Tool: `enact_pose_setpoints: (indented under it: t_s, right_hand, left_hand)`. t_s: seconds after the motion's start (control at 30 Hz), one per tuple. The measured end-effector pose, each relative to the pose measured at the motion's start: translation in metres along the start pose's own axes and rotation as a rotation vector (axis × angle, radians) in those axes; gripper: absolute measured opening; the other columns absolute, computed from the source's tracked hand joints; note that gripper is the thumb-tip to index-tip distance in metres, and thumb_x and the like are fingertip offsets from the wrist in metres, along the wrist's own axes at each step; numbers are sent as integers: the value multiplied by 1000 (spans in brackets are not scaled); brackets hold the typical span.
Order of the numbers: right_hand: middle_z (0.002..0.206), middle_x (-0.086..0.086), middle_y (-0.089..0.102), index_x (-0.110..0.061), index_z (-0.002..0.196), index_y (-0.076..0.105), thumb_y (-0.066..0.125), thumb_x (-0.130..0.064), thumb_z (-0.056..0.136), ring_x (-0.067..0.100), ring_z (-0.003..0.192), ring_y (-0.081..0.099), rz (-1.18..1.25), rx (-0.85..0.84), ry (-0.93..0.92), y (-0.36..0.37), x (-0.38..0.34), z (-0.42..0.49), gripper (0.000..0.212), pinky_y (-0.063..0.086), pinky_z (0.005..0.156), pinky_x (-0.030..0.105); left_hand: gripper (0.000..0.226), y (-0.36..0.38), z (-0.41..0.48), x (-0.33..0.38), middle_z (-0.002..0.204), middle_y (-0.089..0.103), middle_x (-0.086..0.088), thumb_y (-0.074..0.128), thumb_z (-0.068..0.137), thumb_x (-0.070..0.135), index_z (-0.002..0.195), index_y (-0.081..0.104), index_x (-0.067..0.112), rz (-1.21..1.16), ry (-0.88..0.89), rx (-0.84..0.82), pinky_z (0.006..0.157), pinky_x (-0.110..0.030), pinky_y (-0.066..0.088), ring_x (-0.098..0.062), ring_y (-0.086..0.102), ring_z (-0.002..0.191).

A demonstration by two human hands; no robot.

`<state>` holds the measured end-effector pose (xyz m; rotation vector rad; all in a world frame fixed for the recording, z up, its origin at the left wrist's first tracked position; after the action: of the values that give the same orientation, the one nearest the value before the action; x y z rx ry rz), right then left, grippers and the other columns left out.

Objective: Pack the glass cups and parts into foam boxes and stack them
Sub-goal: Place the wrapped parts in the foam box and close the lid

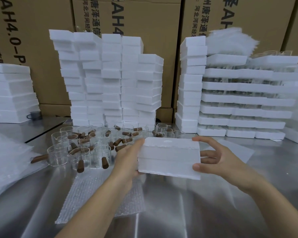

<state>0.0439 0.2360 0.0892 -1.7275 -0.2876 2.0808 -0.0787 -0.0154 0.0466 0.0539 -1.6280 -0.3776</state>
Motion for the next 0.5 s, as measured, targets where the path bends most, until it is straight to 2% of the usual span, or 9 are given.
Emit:
enact_pose_setpoints:
  t_s: [0.07,0.13,0.17,0.27,0.3,0.37,0.43,0.5]
  right_hand:
    - [115,-5,80,-58,140,52,96,-56,63,18,107,78,9,68,14,-12,-1,0,89,52,94,37]
    - [113,-1,81,-61,133,57,95,-59,58,20,106,78,82,169,26,-27,-3,3,84,55,97,42]
    - [111,1,82,-61,128,61,96,-57,56,21,105,79,151,235,27,-37,-5,6,80,58,98,41]
    - [97,-5,82,-55,120,64,100,-57,48,20,95,80,224,455,41,-65,-12,27,81,66,86,36]
    - [98,-6,81,-52,123,62,100,-59,47,21,95,80,203,512,46,-72,-15,38,85,66,87,39]
    - [114,-3,74,-49,128,58,97,-64,51,24,105,74,112,611,70,-79,-20,63,88,62,94,47]
    - [129,-7,61,-46,134,53,92,-67,59,23,118,61,-51,683,103,-77,-24,93,87,56,97,47]
    - [131,-4,59,-39,140,49,89,-68,66,24,118,56,-219,721,120,-70,-25,127,89,51,90,41]
  left_hand:
    - [38,3,1,-1,93,83,2,66,100,55,114,77,21,-69,-9,-23,80,-44,68,-16,81,88]
    - [44,1,1,-4,102,83,-4,63,101,55,116,76,16,-117,-6,6,87,-45,65,-21,78,102]
    - [43,0,3,-5,108,81,-7,62,102,52,116,76,14,-109,-1,28,86,-43,63,-22,76,107]
    - [34,8,1,-8,114,75,-10,56,108,41,112,74,13,0,48,33,81,-37,58,-24,71,108]
    - [31,14,-1,-10,113,74,-10,55,109,38,110,74,14,44,59,15,84,-40,58,-25,70,107]
    - [25,27,-6,-16,111,73,-5,56,109,35,104,73,18,147,82,-32,88,-41,56,-21,68,105]
    - [15,38,-10,-22,106,74,3,65,105,31,97,74,23,250,102,-89,82,-29,49,-12,67,100]
    - [9,48,-9,-31,103,74,0,76,98,17,90,75,21,321,115,-138,78,-18,47,-2,66,87]
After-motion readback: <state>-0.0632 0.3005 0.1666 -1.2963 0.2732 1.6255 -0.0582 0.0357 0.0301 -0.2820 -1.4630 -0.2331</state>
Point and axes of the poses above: each hand's wrist, its own z-axis towards the middle knuckle, its own y-axis out of the palm, x = y × z, the point moved 10 cm from there along z, towards the middle knuckle
